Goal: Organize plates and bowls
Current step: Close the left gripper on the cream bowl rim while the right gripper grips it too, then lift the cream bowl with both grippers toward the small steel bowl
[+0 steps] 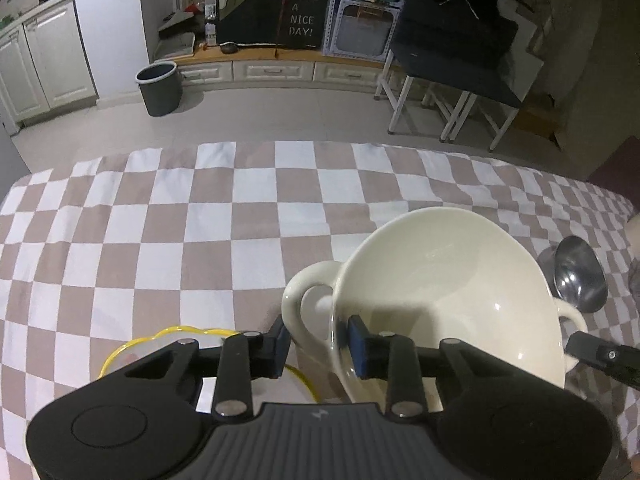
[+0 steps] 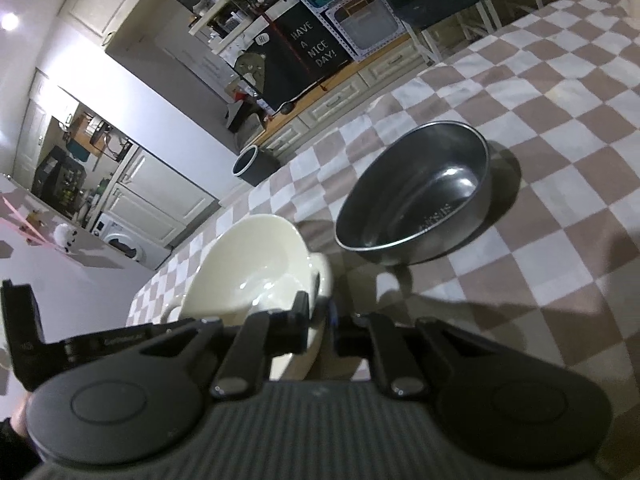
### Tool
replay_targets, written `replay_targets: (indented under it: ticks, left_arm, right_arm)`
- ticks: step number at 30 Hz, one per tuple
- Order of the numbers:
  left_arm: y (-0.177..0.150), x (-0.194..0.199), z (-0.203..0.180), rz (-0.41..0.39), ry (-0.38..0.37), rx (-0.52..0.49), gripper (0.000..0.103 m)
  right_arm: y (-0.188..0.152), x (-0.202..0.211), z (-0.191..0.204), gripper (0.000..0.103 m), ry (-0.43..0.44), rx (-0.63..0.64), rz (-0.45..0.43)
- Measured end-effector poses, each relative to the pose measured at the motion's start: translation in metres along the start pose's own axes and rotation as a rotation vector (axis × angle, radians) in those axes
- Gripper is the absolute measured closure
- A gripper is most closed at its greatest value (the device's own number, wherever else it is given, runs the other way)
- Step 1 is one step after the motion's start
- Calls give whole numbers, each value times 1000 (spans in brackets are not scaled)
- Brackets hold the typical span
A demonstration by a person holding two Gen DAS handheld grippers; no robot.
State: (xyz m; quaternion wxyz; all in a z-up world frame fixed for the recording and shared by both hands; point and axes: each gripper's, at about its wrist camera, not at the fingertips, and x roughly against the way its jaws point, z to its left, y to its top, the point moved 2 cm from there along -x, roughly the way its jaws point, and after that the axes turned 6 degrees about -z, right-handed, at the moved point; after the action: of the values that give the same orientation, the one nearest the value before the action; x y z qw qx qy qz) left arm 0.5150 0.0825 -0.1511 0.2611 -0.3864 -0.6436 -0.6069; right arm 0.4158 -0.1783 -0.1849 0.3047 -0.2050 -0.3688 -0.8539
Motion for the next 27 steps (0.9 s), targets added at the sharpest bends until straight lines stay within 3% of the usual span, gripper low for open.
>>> replay_targets:
  ticks: [3, 4, 5, 10, 12, 13, 14, 17, 27]
  left_arm:
    - [4, -4, 1, 7, -5, -4, 67]
    - [5, -5, 1, 7, -7, -4, 67]
    - [5, -6, 2, 6, -10, -3, 67]
    - [10, -14, 5, -4, -28, 27, 67]
    - [12, -17, 7, -8, -42, 30, 67]
    - [12, -18, 8, -5, -51, 33, 67]
    - [13, -20, 10, -1, -59, 38, 67]
    - [13, -21, 11, -9, -72, 42, 67]
    - [0, -18, 11, -141, -87, 109, 71]
  right_arm:
    - [3, -6, 2, 73, 21, 8, 4]
    - [2, -8, 4, 60, 24, 21, 7]
    - [2, -11, 8, 56, 20, 41, 15]
    - [-2, -30, 19, 58, 2, 92, 58]
    - [-3, -36, 16, 69, -23, 85, 68]
    - [-3, -38, 14, 80, -37, 82, 74]
    - [-3, -37, 10, 83, -30, 73, 74]
    - [-1, -37, 5, 85, -8, 52, 71]
    - [-8, -31, 14, 84, -14, 187, 13]
